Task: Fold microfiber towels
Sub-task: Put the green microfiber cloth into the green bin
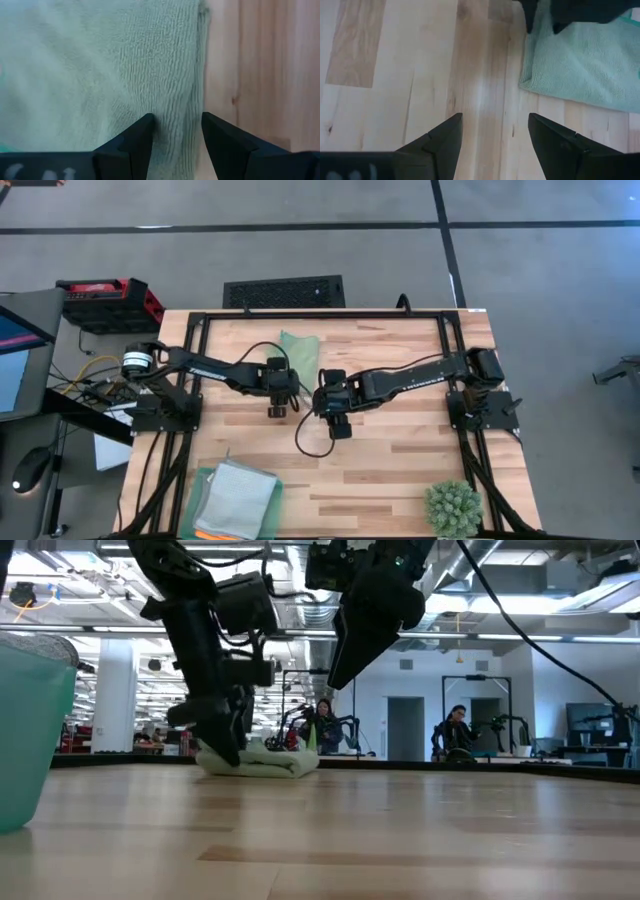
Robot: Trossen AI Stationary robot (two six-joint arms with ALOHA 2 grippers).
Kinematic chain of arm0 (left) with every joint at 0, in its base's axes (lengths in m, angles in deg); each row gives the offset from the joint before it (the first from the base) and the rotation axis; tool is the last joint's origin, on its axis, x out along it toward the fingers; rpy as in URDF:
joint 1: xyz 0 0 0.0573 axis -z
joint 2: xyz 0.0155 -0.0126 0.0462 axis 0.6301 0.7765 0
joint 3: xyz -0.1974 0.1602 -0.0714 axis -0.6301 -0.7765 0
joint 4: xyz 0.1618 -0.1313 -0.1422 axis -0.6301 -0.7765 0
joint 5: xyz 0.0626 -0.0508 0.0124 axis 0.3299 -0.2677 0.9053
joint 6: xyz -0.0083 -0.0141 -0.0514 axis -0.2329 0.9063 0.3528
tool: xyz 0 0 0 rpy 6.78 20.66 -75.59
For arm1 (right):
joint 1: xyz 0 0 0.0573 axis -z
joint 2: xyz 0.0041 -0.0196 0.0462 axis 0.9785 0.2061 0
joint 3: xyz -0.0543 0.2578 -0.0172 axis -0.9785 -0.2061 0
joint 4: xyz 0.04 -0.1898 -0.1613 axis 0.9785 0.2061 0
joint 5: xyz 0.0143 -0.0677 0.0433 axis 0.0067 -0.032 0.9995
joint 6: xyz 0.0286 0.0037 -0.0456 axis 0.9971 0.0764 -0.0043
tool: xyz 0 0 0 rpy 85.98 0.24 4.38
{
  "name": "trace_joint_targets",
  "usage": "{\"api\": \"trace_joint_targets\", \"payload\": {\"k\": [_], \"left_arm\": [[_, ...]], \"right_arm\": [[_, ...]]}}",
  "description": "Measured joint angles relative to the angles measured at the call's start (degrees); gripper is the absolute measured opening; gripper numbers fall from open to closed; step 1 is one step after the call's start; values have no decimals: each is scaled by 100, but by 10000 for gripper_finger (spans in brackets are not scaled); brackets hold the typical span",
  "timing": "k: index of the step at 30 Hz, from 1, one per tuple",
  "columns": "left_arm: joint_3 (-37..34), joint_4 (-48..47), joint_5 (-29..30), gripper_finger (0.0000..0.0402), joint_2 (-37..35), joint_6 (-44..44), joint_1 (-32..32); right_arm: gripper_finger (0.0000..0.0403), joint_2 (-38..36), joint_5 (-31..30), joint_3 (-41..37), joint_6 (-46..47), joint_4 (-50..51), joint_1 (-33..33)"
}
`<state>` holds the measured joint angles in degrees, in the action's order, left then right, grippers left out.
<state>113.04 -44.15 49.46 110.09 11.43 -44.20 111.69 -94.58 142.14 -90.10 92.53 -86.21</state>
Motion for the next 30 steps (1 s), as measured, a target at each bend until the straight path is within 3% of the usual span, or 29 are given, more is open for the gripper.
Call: {"api": "trace_joint_targets", "payload": {"k": [7,20,24,30], "left_arm": [[95,-5,221,162,484,-20,13],[128,-197,291,158,516,-25,11],[126,-209,259,120,571,39,12],[126,-418,304,12,593,-23,13]], "right_arm": [[249,1,2,0,0,80,-4],[249,3,2,0,0,74,-4],[249,3,2,0,0,76,-4],[249,3,2,0,2,85,-4]]}}
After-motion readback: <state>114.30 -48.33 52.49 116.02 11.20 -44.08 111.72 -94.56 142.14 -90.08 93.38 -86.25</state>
